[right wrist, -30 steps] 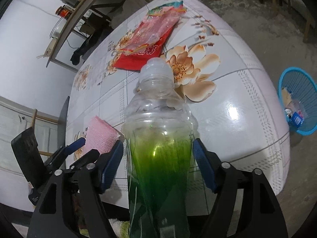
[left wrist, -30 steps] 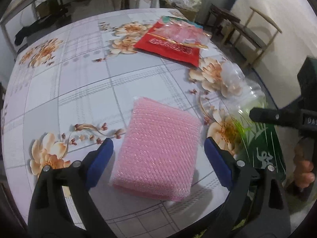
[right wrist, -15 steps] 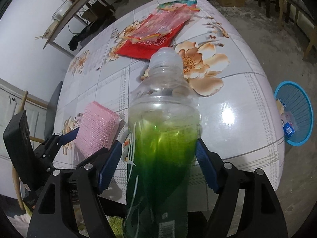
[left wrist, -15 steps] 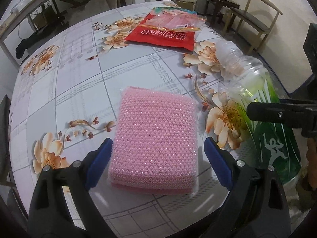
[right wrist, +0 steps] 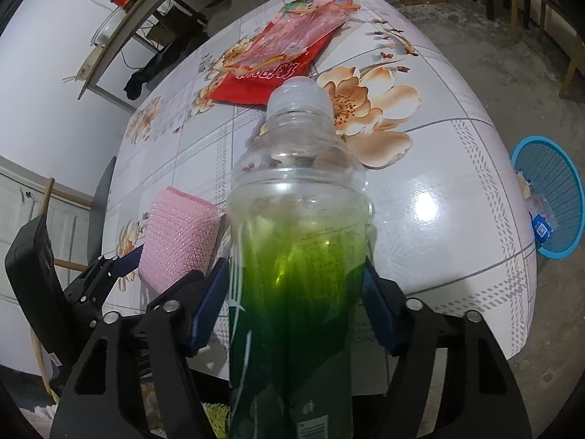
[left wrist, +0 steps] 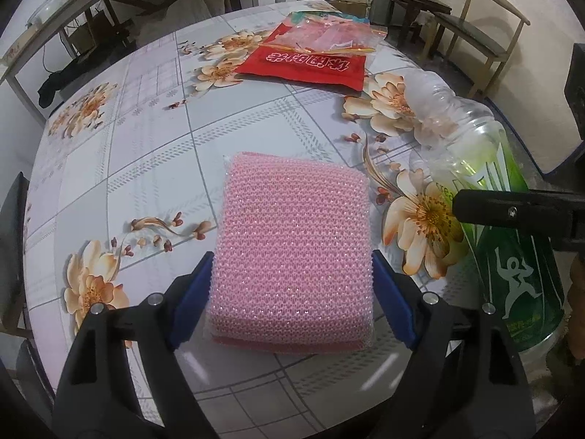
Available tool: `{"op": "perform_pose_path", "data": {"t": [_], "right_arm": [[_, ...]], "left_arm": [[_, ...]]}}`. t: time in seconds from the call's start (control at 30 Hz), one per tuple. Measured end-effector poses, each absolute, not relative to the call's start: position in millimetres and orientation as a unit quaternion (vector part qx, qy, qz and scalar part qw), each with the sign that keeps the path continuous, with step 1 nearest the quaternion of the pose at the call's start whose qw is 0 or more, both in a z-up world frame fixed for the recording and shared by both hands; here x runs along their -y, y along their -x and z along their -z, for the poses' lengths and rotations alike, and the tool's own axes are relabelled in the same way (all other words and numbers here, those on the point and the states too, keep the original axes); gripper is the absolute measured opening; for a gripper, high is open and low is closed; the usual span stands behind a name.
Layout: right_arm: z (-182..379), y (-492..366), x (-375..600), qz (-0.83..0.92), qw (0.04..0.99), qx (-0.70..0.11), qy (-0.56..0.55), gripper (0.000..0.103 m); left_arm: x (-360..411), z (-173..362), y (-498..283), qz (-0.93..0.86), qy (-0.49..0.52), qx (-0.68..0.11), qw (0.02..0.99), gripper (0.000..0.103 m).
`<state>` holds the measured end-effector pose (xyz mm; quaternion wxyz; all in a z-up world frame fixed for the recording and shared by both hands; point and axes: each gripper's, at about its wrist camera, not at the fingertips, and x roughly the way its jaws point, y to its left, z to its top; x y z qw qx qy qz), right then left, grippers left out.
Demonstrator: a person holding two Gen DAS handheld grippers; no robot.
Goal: Collect trash
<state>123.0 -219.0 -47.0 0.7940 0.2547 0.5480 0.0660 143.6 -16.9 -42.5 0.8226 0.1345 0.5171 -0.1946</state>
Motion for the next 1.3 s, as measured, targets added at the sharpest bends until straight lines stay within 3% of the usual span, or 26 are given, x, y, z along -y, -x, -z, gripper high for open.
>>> {"op": "perform_pose_path", "data": {"t": [1.3], "right_arm": [[47.6,-122.2,226.2,-0.066,0.795,-0.543,-0.262,0.063]], "left_arm": [[21.0,40.3,-133.4,0.194,-0.142,-0.507,0.828,0.077]]}}
